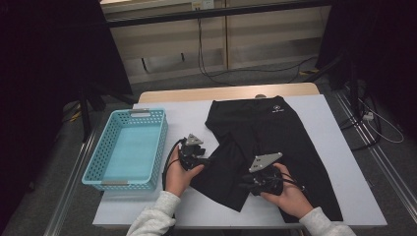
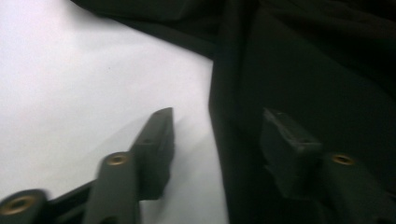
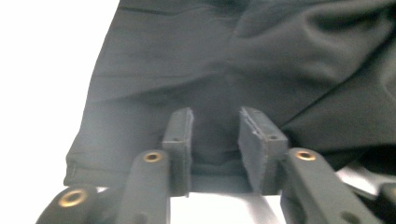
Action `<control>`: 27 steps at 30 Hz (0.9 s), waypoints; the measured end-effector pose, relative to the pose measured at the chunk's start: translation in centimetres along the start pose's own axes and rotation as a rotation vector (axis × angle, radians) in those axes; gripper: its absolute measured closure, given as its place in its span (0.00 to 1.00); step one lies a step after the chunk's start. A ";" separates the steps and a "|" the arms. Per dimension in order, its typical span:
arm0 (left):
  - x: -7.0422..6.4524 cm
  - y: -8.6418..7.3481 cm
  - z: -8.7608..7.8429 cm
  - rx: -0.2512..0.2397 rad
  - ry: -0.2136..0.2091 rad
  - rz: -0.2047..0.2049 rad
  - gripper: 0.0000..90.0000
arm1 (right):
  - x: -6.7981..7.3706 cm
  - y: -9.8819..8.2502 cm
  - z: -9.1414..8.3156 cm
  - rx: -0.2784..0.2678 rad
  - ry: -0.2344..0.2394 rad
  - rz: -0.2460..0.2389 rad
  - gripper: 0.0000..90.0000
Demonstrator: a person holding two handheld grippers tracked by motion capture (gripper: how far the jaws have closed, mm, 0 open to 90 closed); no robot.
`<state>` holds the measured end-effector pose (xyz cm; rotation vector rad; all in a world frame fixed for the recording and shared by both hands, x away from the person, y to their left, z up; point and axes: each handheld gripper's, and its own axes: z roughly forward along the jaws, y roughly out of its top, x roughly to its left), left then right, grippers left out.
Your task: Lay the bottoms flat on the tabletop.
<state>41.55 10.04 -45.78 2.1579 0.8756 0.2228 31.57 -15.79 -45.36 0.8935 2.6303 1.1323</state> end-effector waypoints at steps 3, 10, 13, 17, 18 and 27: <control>-0.3 -0.1 -0.1 0.005 -0.008 -0.001 0.67 | 0.1 0.3 -0.2 -0.035 -0.034 0.001 0.65; -0.6 0.0 -0.4 0.059 -0.072 -0.050 0.99 | -0.7 0.3 -0.1 -0.061 -0.084 0.054 0.49; -0.8 0.1 -0.6 0.076 -0.057 -0.045 0.99 | -0.7 0.3 -0.2 -0.086 -0.104 0.034 0.41; -0.8 -0.1 -1.0 0.089 -0.053 -0.048 1.00 | -1.1 0.4 -0.4 -0.106 -0.127 0.059 0.33; -0.9 -0.1 -1.1 0.089 -0.055 -0.056 1.00 | -1.2 0.4 -0.4 -0.107 -0.129 0.060 0.33; -1.0 -0.9 -2.6 0.124 -0.069 -0.065 1.00 | -1.3 0.3 -0.5 -0.104 -0.133 0.079 0.32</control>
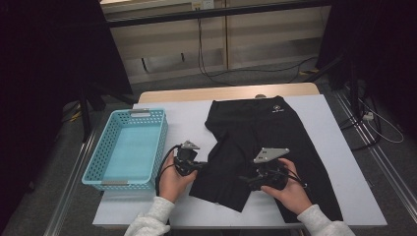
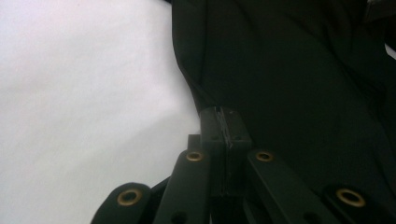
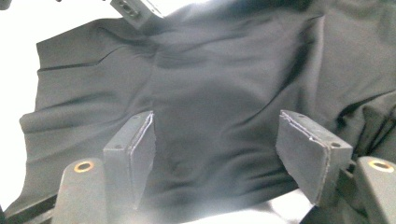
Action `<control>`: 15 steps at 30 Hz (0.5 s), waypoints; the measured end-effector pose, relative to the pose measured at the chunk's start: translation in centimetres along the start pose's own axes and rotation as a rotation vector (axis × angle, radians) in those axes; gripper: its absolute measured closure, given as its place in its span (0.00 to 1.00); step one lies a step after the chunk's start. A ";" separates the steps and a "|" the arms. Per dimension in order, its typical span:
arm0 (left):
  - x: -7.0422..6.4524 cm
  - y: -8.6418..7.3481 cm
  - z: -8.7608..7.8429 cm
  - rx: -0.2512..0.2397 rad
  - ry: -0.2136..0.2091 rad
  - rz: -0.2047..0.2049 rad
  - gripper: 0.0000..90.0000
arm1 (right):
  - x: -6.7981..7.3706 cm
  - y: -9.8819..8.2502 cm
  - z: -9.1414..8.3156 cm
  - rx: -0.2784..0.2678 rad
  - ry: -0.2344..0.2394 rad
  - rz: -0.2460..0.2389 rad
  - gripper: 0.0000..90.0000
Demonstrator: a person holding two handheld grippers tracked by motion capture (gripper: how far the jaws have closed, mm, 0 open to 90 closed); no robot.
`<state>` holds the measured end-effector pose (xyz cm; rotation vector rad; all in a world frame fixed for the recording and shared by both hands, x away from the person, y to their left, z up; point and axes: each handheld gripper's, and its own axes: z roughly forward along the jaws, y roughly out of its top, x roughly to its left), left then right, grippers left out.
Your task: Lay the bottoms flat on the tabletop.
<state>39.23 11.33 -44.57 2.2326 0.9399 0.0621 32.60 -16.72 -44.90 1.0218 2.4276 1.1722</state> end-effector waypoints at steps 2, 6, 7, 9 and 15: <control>-0.2 -0.1 -0.3 0.011 -0.003 -0.004 1.00 | 0.0 0.0 -0.2 -0.006 -0.001 0.000 0.32; -0.8 -0.4 -1.2 0.004 -0.009 -0.011 1.00 | -0.1 -0.1 -0.6 -0.011 -0.010 0.004 0.32; -0.9 -0.5 -1.4 0.005 -0.010 -0.009 1.00 | -0.1 -0.2 -0.7 -0.012 -0.012 0.006 0.32; -1.1 -0.8 -1.6 0.008 -0.012 -0.010 1.00 | -0.3 -0.2 -0.8 -0.011 -0.010 0.011 0.32; -1.4 -1.5 -2.1 0.005 -0.019 -0.028 1.00 | -0.3 -0.4 -0.6 -0.002 0.004 0.019 0.32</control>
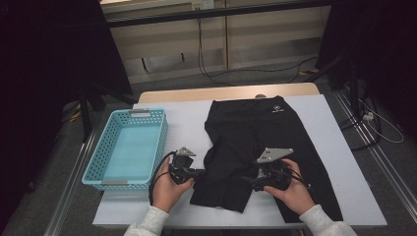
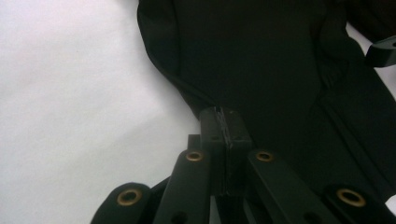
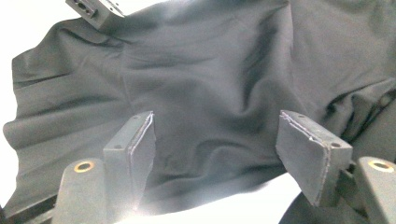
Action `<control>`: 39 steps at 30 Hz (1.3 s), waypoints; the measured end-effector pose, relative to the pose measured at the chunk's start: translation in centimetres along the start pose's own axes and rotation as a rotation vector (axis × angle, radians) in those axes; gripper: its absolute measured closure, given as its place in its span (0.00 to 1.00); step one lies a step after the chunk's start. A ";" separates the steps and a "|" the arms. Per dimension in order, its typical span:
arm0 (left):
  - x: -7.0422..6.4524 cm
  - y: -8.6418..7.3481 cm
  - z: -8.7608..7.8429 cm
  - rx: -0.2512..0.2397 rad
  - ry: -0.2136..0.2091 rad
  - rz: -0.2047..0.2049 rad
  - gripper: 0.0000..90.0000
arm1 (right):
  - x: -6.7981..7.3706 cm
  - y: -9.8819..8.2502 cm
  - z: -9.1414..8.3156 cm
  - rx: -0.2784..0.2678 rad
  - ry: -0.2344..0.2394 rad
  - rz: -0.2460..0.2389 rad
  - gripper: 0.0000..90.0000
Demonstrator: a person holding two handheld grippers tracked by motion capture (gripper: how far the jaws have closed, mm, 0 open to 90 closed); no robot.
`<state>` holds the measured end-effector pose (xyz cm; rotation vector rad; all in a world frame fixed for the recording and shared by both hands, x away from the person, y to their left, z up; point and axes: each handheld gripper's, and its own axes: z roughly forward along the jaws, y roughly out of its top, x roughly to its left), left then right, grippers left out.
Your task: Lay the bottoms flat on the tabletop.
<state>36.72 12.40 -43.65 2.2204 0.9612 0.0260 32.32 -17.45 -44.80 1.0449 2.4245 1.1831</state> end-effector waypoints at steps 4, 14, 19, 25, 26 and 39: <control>0.1 -0.1 -0.3 0.002 -0.008 -0.005 1.00 | 0.1 0.0 0.2 0.011 0.007 0.000 0.32; -0.5 0.3 -0.9 0.008 -0.037 -0.016 1.00 | 0.5 -0.1 0.6 0.040 0.020 -0.012 0.36; -0.6 0.7 -1.4 -0.002 -0.026 -0.005 0.99 | 0.3 -0.4 0.8 0.055 0.024 -0.006 0.37; -0.3 0.6 -1.2 0.005 -0.016 -0.007 0.99 | 0.4 -0.4 0.8 0.057 0.028 -0.012 0.37; -0.4 0.6 -1.3 0.008 -0.011 -0.004 0.99 | 0.4 -0.4 0.8 0.058 0.028 -0.015 0.38; 0.1 0.8 -1.9 -0.036 -0.006 -0.028 0.99 | 0.6 -0.1 0.8 0.091 0.037 -0.049 0.57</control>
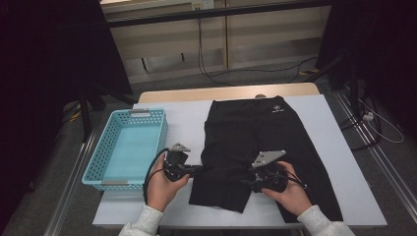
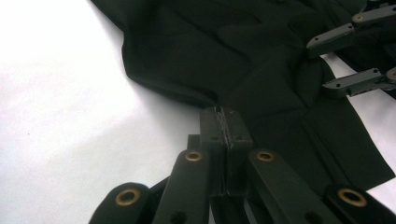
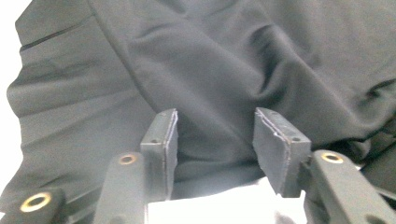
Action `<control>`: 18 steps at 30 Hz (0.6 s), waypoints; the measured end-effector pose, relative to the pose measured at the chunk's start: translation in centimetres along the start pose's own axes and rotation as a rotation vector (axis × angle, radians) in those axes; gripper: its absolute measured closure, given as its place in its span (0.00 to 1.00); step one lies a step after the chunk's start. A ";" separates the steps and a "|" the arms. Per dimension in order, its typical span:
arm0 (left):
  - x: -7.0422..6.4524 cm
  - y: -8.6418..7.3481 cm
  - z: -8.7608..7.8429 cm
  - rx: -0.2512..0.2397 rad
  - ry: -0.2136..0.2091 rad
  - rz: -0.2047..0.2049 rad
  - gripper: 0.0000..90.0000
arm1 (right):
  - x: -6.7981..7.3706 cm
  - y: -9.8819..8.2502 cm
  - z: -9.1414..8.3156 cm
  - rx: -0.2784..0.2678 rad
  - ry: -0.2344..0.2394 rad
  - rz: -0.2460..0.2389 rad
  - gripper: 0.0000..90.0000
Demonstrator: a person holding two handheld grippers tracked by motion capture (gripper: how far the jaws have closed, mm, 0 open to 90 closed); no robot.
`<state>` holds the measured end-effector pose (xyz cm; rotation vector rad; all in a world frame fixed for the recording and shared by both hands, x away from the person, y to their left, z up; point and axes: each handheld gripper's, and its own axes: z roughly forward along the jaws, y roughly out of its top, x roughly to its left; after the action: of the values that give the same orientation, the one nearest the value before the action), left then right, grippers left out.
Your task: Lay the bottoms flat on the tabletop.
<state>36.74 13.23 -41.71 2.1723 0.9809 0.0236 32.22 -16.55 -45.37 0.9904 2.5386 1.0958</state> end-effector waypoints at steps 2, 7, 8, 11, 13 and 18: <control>0.1 0.0 0.1 0.001 0.000 -0.001 0.99 | 0.1 0.0 0.0 0.005 0.001 -0.004 0.63; 0.2 0.0 0.2 -0.014 0.002 -0.010 0.99 | 0.3 0.1 0.0 0.031 0.018 -0.041 0.96; 0.3 0.0 0.2 -0.015 0.003 -0.010 0.99 | 0.3 0.1 0.0 0.034 0.027 -0.042 0.98; 0.3 0.0 0.4 -0.032 0.004 -0.007 0.99 | 0.1 0.1 -0.2 0.037 0.017 -0.042 0.99; 0.3 0.0 0.6 -0.049 0.008 -0.010 0.99 | -0.1 0.1 -0.6 0.025 -0.006 -0.036 0.99; 0.9 0.3 1.5 -0.065 0.033 -0.009 0.99 | -0.9 0.2 -0.9 -0.004 -0.049 -0.016 0.98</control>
<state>38.00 12.82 -42.87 2.1141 0.9951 0.0861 32.59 -17.53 -44.68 0.9818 2.5001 1.0589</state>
